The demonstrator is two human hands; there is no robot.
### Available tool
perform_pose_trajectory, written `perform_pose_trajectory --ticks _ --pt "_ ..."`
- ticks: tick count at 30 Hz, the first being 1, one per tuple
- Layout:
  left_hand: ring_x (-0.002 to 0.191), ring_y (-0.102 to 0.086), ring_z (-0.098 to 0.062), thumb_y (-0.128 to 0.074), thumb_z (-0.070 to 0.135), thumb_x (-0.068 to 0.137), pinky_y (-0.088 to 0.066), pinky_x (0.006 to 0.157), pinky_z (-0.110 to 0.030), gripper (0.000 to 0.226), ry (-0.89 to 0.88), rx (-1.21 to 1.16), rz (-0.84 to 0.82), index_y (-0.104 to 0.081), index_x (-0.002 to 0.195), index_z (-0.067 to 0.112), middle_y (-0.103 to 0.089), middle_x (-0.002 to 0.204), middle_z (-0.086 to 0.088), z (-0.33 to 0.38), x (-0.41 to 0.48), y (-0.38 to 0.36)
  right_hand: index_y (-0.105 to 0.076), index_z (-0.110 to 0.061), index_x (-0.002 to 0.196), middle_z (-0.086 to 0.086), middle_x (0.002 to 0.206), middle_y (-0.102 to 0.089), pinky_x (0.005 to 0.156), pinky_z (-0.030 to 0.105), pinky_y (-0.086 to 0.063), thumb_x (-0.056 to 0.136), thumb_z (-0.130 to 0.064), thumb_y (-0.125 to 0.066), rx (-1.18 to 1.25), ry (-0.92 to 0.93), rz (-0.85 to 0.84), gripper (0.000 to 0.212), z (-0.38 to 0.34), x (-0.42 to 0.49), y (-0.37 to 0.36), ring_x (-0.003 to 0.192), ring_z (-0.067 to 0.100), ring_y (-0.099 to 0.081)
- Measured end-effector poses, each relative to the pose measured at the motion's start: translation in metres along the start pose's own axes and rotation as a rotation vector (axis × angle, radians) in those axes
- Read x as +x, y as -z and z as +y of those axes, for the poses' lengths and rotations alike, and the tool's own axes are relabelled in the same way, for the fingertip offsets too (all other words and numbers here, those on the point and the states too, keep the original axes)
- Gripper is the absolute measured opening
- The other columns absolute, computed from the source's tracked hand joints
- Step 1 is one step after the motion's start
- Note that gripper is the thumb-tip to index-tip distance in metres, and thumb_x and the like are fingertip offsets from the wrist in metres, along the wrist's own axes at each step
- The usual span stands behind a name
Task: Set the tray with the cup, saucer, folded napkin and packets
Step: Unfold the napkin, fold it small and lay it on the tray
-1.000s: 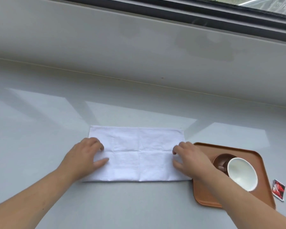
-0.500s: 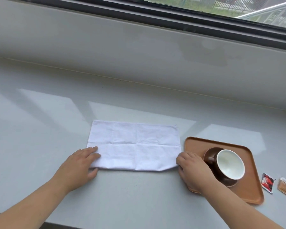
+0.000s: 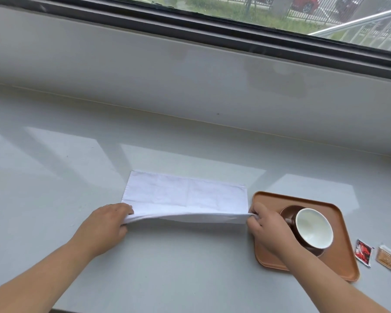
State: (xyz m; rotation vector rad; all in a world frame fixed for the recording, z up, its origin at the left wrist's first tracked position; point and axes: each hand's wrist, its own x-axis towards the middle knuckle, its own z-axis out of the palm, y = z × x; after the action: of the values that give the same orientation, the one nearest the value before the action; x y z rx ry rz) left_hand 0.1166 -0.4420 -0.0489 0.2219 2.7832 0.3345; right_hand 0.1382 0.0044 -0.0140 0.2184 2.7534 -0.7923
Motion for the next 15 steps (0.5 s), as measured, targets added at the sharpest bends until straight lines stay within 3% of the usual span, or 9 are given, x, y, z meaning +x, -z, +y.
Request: perform_pose_trajectory --ticks 1,3,5,9,12,15 --pt "0.089 -0.066 -0.019 -0.061 0.015 0.083 -0.050 0.069 -0.033 0.031 0.077 -0.096 0.003 -0.068 0.102 0.039 -0.073 0.099 0.017 0.002 0.002 0.004 -0.046 -0.039 0.078 -0.013 0.060 -0.061 0.049 0.031 -0.038 0.084 -0.027 -0.049 0.024 -0.015 0.012 0.013 -0.001 0.002 0.001 0.052 0.010 -0.053" --pt "0.069 -0.062 -0.015 -0.060 0.026 0.088 -0.046 0.056 -0.031 0.013 0.220 -0.305 0.034 -0.064 0.084 0.038 -0.067 0.075 0.016 0.004 0.013 0.012 -0.049 -0.039 0.078 -0.013 0.059 -0.061 0.048 0.029 -0.037 0.086 -0.027 -0.050 0.079 -0.056 0.049 0.014 -0.002 0.008 0.001 0.051 0.007 -0.053" --pt "0.062 -0.060 -0.017 -0.062 0.041 0.093 -0.041 0.054 -0.031 0.020 0.282 -0.445 0.099 -0.063 0.077 0.029 -0.063 0.067 0.008 0.000 0.034 0.019 -0.054 -0.035 0.080 -0.014 0.060 -0.061 0.048 0.028 -0.036 0.088 -0.026 -0.052 0.128 -0.108 0.095 0.012 -0.002 0.022 -0.001 0.051 0.005 -0.053" --pt "0.064 -0.058 -0.025 -0.064 0.045 0.097 -0.038 0.057 -0.035 0.037 0.297 -0.512 0.116 -0.061 0.074 0.017 -0.060 0.065 -0.009 -0.007 0.067 0.026 -0.060 -0.029 0.082 -0.008 0.061 -0.063 0.051 0.028 -0.040 0.093 -0.025 -0.058 0.168 -0.194 0.136 0.012 -0.001 0.050 0.000 0.052 0.006 -0.054" --pt "0.064 -0.058 -0.019 -0.065 0.043 0.097 -0.037 0.055 -0.034 0.034 0.318 -0.500 0.117 -0.057 0.073 0.021 -0.059 0.065 0.000 -0.013 0.088 0.025 -0.061 -0.028 0.082 -0.006 0.069 -0.066 0.054 0.028 -0.041 0.094 -0.027 -0.062 0.168 -0.234 0.146 0.012 0.001 0.069 -0.001 0.061 0.012 -0.059" --pt "0.075 -0.061 -0.015 -0.067 0.045 0.095 -0.039 0.059 -0.033 0.026 0.375 -0.535 0.119 -0.059 0.080 0.025 -0.067 0.078 0.005 -0.017 0.104 0.025 -0.063 -0.026 0.085 -0.008 0.073 -0.066 0.053 0.027 -0.036 0.094 -0.030 -0.062 0.118 -0.242 0.155 0.010 -0.001 0.088 -0.002 0.067 0.007 -0.059"
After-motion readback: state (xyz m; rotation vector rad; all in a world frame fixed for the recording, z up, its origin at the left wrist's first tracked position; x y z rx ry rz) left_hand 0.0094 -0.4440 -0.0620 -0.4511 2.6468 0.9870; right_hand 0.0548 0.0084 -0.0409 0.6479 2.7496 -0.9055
